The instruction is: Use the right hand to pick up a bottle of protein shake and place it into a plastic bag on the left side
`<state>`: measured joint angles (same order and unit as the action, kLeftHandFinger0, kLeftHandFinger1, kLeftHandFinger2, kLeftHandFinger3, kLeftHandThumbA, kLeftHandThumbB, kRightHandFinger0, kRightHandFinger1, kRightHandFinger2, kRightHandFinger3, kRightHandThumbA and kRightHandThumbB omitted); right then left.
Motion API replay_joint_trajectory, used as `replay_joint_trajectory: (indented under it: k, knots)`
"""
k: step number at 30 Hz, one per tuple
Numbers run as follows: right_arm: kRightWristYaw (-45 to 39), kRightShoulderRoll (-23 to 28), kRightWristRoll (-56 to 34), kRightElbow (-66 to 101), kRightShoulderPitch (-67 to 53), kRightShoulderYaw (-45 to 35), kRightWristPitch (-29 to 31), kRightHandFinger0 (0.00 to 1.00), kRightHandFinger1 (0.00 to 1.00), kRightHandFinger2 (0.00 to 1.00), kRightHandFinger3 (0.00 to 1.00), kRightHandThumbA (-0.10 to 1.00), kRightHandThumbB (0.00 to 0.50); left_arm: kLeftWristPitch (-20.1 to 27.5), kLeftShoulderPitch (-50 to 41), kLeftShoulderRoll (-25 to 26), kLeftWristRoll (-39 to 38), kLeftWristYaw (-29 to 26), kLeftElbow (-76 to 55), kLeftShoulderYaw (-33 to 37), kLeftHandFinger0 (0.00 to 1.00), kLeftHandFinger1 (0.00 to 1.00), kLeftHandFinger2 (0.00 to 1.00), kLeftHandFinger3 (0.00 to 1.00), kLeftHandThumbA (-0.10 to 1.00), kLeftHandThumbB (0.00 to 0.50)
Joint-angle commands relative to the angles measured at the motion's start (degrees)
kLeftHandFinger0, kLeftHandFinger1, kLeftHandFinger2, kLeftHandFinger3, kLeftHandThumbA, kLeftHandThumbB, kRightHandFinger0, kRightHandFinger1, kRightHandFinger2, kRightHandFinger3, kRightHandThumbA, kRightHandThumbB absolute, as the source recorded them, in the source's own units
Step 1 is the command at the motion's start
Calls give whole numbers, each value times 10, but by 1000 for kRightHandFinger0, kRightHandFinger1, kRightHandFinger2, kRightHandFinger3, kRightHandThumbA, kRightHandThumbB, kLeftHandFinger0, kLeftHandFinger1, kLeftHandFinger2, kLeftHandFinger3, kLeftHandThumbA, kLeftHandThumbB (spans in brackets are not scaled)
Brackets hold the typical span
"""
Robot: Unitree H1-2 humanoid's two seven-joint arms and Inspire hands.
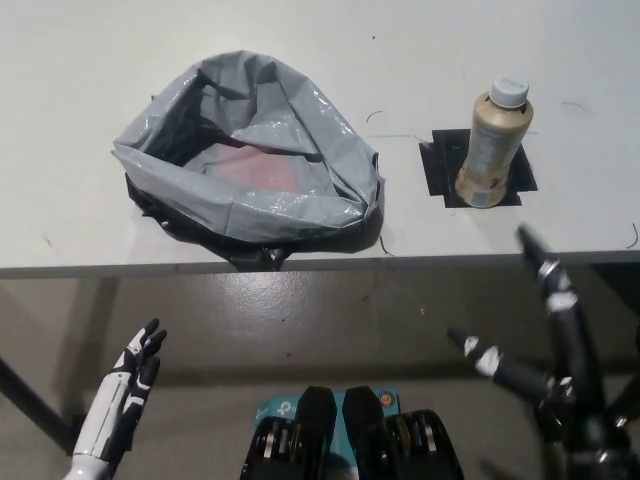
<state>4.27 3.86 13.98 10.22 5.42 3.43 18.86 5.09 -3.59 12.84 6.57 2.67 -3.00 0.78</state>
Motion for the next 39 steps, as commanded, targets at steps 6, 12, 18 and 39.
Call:
replay_joint_trajectory:
  k: [6,12,18,39]
  knots:
    - [23,-15,-35,33,216,-82,-129,1000,1000,1000,1000,1000,413,29,-3,8,4,7,-30,0,1000,1000,1000,1000,1000,247]
    - [13,-8,-70,-60,288,-104,-177,1000,1000,1000,1000,983,391,25,0,7,-7,13,-32,0,1000,1000,1000,1000,1000,254]
    - [21,-1,-72,-210,366,-113,-179,1000,1000,1000,1000,981,362,31,2,7,-13,19,-29,-1,1000,1000,1000,1000,1000,255]
    - [43,1,-99,-457,436,-126,-143,1000,1000,1000,1000,912,419,27,1,6,-29,30,-33,-5,1000,1000,1000,1000,1000,281]
